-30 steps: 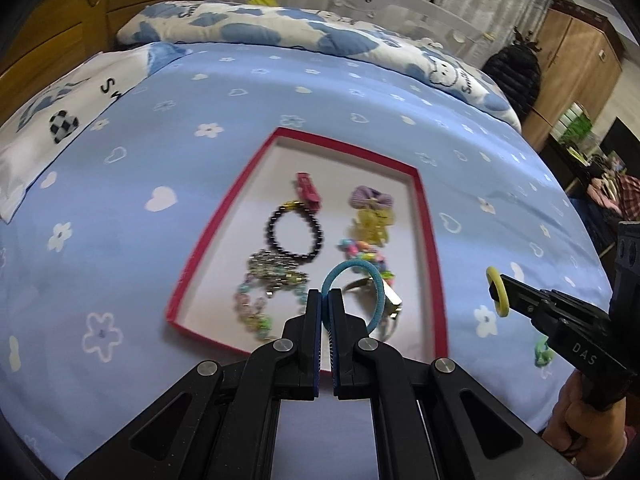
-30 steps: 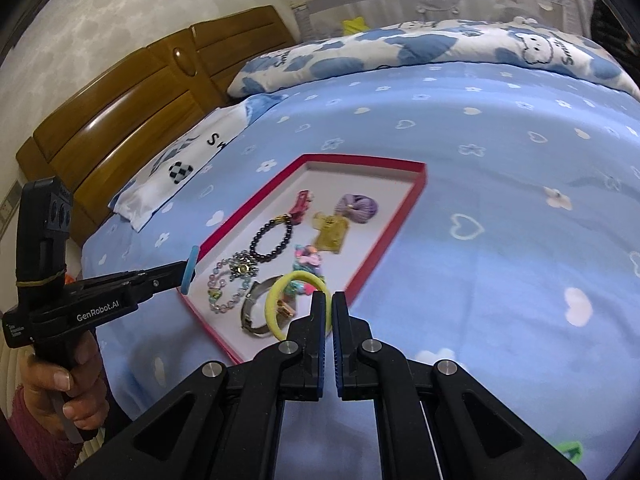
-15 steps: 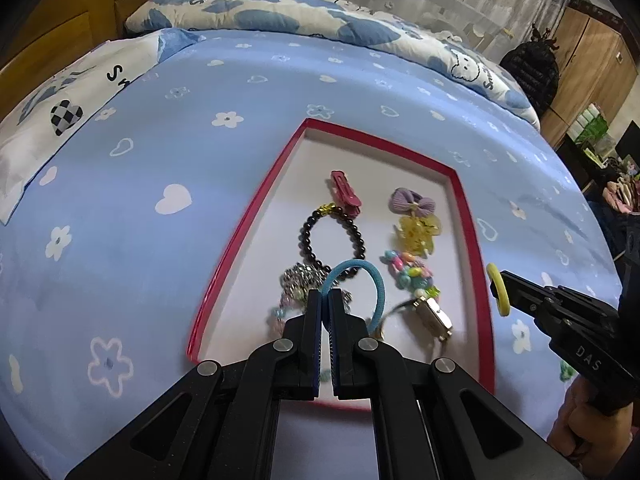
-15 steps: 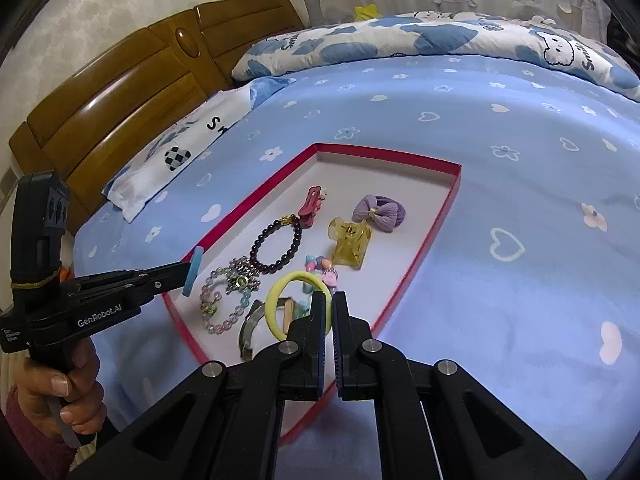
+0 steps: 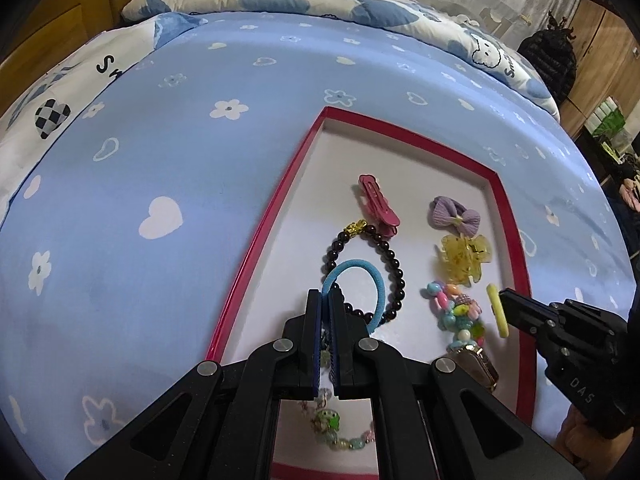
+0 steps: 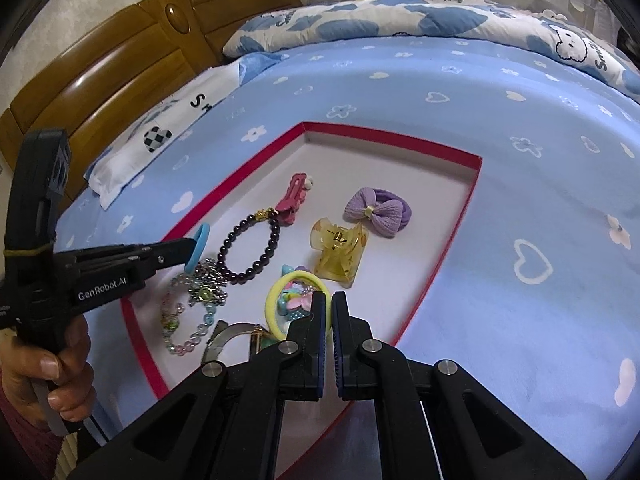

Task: Organize jewelry
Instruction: 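Carry the blue and yellow hair ties into the red tray with both tools, then open both tools to release the hair ties in the tray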

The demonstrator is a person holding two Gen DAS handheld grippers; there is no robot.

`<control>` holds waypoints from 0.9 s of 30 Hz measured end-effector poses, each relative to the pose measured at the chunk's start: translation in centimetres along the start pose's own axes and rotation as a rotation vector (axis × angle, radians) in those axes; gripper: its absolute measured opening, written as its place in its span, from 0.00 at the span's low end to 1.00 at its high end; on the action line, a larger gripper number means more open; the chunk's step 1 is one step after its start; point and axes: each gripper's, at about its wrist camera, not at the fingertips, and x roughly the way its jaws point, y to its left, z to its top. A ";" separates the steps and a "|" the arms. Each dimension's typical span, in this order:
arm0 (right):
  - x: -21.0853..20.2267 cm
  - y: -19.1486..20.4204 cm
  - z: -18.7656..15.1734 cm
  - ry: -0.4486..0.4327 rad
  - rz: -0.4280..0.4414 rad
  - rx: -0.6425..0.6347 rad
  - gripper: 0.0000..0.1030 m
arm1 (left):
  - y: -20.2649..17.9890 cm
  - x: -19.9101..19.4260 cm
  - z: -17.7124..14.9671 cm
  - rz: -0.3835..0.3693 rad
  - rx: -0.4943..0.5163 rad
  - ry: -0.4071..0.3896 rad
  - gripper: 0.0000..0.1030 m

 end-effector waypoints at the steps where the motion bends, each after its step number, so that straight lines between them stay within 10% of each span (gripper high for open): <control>1: 0.2 0.0 0.0 0.005 -0.001 -0.002 0.03 | 0.0 0.2 0.0 0.002 0.000 0.002 0.02; 27: 0.1 -0.3 0.4 0.001 0.034 0.025 0.11 | -0.4 0.1 -0.6 0.020 -0.003 -0.001 0.18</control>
